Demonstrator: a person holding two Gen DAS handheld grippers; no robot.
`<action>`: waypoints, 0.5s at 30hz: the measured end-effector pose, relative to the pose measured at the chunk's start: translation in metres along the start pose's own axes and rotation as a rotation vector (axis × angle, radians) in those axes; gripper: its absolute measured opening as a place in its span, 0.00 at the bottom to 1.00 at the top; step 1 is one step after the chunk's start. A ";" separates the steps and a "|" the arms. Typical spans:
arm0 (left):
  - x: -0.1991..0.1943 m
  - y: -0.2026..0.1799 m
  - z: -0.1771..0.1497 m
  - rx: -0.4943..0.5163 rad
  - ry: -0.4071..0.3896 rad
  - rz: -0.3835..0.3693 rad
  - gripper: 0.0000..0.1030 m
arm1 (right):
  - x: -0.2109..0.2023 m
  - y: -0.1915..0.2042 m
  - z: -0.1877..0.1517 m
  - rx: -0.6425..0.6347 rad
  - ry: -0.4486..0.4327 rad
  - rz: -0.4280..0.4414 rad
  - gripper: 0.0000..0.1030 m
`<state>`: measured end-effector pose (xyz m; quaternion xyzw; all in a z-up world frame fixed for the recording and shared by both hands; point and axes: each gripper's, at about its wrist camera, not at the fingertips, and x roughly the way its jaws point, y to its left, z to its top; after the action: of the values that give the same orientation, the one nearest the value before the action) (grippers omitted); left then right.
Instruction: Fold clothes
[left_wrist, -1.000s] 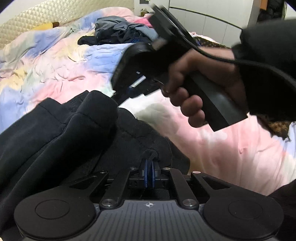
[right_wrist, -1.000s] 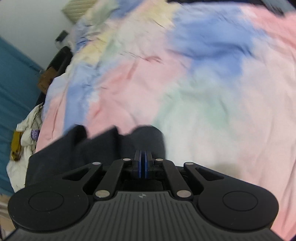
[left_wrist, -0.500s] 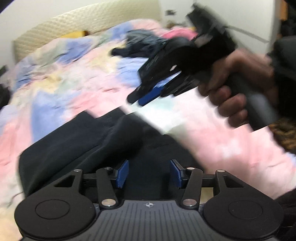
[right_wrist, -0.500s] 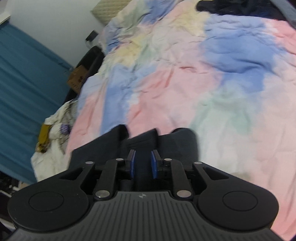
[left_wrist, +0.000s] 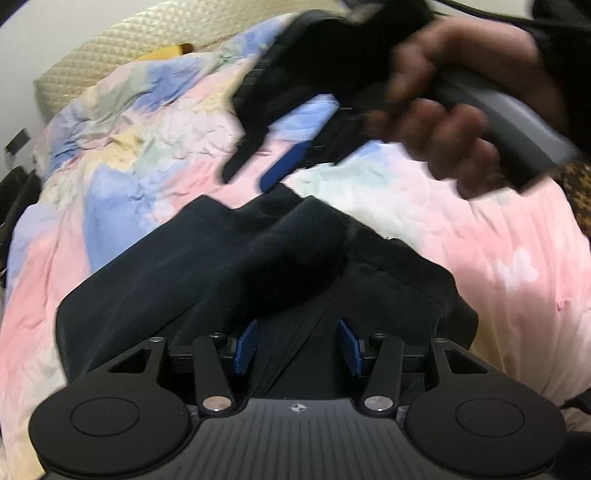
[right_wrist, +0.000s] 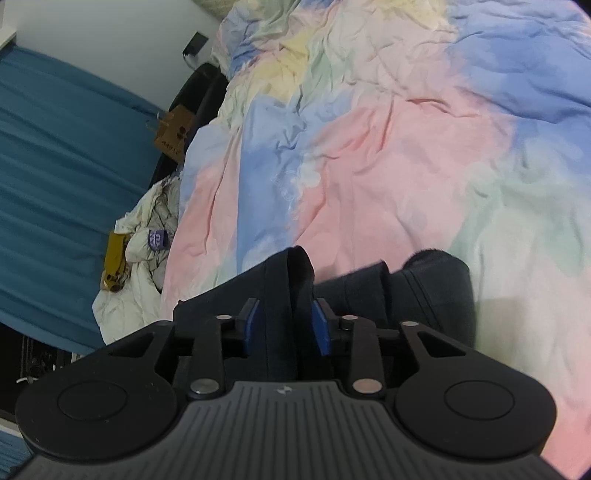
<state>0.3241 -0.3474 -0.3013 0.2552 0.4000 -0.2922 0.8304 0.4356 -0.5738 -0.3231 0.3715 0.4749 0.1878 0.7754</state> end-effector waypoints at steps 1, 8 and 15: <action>0.006 -0.001 0.001 0.016 0.000 -0.001 0.49 | 0.007 0.000 0.004 -0.002 0.017 0.008 0.43; 0.028 0.003 0.006 0.041 0.002 -0.033 0.15 | 0.055 0.001 0.024 -0.047 0.105 -0.003 0.47; 0.009 0.003 0.003 -0.018 -0.053 -0.058 0.01 | 0.080 0.015 0.027 -0.125 0.149 0.024 0.29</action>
<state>0.3322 -0.3502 -0.3067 0.2285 0.3876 -0.3191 0.8341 0.4982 -0.5238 -0.3521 0.3132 0.5141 0.2535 0.7572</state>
